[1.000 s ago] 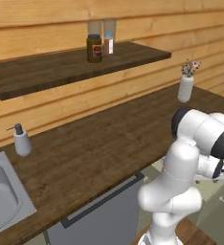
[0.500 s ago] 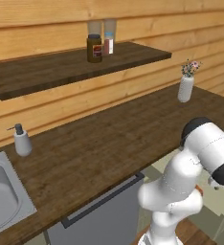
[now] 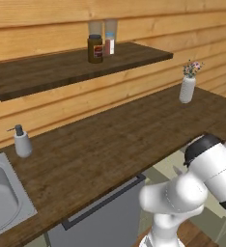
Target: Pick up the knife from the drawer and place it on the cutting board. Then place the meat from the plate to the cutting board.
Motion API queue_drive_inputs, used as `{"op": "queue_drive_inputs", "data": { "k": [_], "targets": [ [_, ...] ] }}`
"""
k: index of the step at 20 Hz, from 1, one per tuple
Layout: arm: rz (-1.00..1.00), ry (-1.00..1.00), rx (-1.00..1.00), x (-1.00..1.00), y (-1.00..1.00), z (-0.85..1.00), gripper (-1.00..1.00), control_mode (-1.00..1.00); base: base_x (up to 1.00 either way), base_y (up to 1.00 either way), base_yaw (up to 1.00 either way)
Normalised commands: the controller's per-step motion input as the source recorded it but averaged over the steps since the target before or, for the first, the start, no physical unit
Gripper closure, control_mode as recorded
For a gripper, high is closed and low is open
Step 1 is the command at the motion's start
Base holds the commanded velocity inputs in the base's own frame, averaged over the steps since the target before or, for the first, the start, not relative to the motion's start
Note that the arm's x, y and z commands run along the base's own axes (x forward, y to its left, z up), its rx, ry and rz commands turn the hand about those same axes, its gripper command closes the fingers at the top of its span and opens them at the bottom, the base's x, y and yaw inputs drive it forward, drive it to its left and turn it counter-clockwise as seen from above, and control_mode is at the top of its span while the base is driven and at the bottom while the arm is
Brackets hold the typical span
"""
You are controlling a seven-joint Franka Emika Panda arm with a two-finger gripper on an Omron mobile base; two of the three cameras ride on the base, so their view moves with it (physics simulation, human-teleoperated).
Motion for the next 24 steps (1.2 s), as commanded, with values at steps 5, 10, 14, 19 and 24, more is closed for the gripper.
{"op": "queue_drive_inputs", "data": {
  "k": [5,10,14,19,24],
  "targets": [
    [0.00,0.05,0.00,0.25,0.02,-0.25,-1.00,-1.00,0.00,0.00,0.00],
    [0.01,0.05,0.00,0.18,0.00,-0.44,-1.00,-1.00,0.00,0.00,0.00],
    [0.06,0.01,0.00,0.21,0.00,-0.26,-1.00,-1.00,0.00,0.00,0.00],
    [0.10,0.00,0.06,0.10,-0.13,-0.13,-1.00,-1.00,0.00,0.00,0.00],
    [0.09,0.00,0.07,0.11,-0.20,-0.10,-1.00,-1.00,0.00,0.00,0.00]
  ]
}}
